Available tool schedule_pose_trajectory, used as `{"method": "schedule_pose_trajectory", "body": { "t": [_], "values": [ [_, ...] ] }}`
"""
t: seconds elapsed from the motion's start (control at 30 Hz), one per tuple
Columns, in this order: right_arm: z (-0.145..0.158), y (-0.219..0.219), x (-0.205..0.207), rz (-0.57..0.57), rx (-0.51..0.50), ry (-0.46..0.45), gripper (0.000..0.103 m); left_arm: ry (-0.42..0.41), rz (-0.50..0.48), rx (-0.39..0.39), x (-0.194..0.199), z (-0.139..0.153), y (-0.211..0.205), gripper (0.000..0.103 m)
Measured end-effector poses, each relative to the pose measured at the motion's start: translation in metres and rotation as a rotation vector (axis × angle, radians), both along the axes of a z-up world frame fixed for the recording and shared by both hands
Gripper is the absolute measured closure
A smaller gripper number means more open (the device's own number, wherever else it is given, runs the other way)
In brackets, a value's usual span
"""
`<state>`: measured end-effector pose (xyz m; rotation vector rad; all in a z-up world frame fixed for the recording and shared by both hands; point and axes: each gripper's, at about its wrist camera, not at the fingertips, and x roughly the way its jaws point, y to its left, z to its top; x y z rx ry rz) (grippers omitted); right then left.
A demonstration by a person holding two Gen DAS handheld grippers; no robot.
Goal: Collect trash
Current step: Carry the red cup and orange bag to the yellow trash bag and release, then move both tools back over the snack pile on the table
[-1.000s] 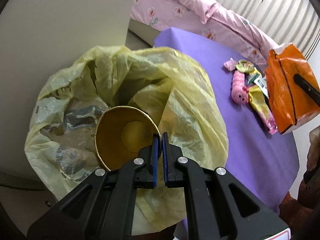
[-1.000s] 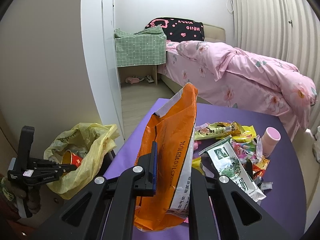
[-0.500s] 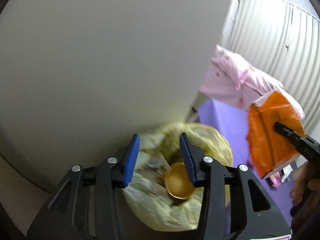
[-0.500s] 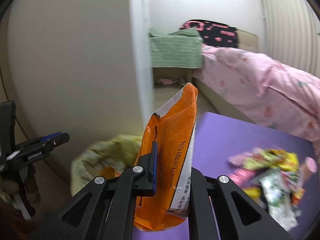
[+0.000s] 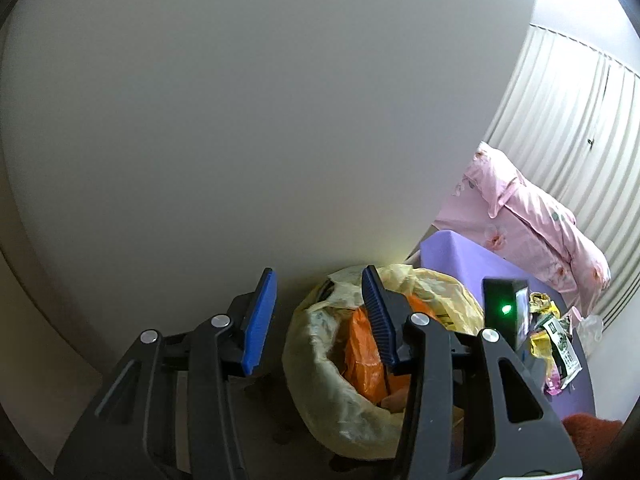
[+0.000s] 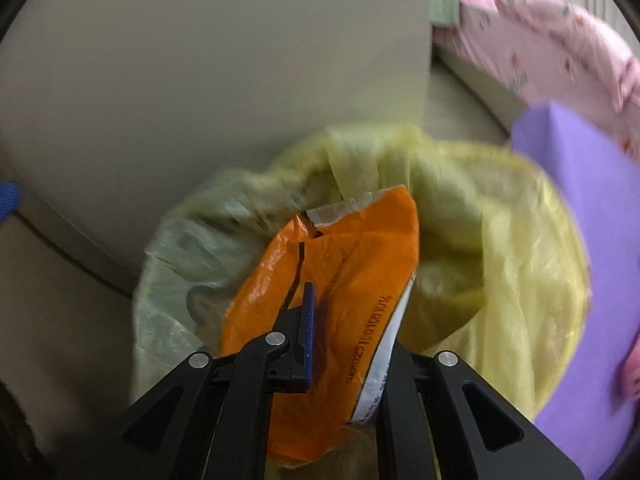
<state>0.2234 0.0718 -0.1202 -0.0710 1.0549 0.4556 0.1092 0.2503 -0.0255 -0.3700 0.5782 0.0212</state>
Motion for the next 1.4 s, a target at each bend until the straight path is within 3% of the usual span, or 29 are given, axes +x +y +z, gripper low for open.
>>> {"method": "schedule_pose_trajectory", "body": {
  "t": [0.13,0.2,0.23,0.3,0.33,0.53,0.73,1.0,1.23,1.4],
  "values": [
    [0.002,-0.006,0.002,-0.019,0.006,-0.005,0.093,0.002,0.011,-0.009,0.0,-0.007,0.006,0.061],
    [0.009,-0.006,-0.001,-0.001,0.016,-0.024,0.084,0.003,0.011,-0.016,-0.002,-0.009,0.008,0.06],
    [0.012,-0.008,-0.004,0.009,0.02,-0.034,0.07,0.002,0.01,-0.019,-0.001,-0.008,0.007,0.06],
    [0.027,-0.011,-0.012,0.04,0.037,-0.084,0.057,-0.004,0.007,-0.022,-0.003,-0.008,0.01,0.057],
    [0.03,-0.012,-0.014,0.047,0.037,-0.101,0.056,-0.009,0.004,-0.02,-0.003,-0.006,0.007,0.057],
    [0.079,-0.045,-0.046,0.034,0.022,-0.25,0.055,-0.032,-0.03,-0.012,-0.002,0.004,-0.004,0.056],
    [0.114,-0.116,-0.068,-0.113,0.005,-0.366,0.055,-0.049,-0.148,0.007,0.012,0.011,-0.056,0.055],
    [0.11,-0.214,-0.105,-0.275,-0.089,-0.398,0.055,-0.013,-0.339,0.007,0.029,0.004,-0.142,0.055],
    [0.08,-0.317,-0.129,-0.497,-0.103,-0.363,0.055,0.064,-0.548,0.002,0.039,-0.012,-0.226,0.055],
    [0.065,-0.362,-0.13,-0.564,-0.098,-0.357,0.055,0.113,-0.623,0.026,0.046,-0.022,-0.273,0.055]
  ]
}}
